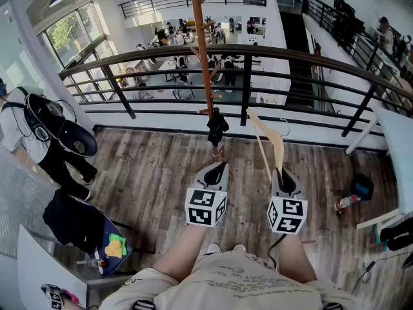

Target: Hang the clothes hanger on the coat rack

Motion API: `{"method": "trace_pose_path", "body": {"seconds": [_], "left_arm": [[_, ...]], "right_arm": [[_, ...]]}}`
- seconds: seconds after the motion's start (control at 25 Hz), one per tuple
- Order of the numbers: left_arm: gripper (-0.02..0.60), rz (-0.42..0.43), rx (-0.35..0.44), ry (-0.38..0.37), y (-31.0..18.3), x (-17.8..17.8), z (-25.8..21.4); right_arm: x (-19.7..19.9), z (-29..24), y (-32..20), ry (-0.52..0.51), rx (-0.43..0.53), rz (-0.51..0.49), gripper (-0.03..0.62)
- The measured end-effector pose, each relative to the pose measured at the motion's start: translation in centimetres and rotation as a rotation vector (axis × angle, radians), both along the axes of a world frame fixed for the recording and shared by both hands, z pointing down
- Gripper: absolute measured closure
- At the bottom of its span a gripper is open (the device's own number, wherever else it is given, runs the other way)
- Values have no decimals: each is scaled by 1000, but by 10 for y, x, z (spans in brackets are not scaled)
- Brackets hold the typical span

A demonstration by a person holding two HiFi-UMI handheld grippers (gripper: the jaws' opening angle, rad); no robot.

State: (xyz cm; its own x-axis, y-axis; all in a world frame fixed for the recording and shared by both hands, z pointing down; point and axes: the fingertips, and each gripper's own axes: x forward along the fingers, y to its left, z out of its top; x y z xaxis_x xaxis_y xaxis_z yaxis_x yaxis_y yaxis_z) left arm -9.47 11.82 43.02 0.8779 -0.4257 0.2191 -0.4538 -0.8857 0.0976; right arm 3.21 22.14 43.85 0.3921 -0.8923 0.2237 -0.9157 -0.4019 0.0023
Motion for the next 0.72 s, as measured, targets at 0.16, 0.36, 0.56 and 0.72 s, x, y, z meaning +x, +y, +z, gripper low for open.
{"method": "trace_pose_path", "body": {"seconds": [0.16,0.36,0.56,0.72], "left_arm": [[577,-2,-1,-6,15,5,7],[577,-13,-2,-4,18,7,3],[577,-32,2,5,20,12,3],[577,-50,-10,5,25,13,12]], "right_arm": [[5,4,13,-2,7,-8,543],[8,0,13,-12,14,-16,543],[18,0,9,-1,18,-31,543],[22,0,8,9,25,-46,543]]}}
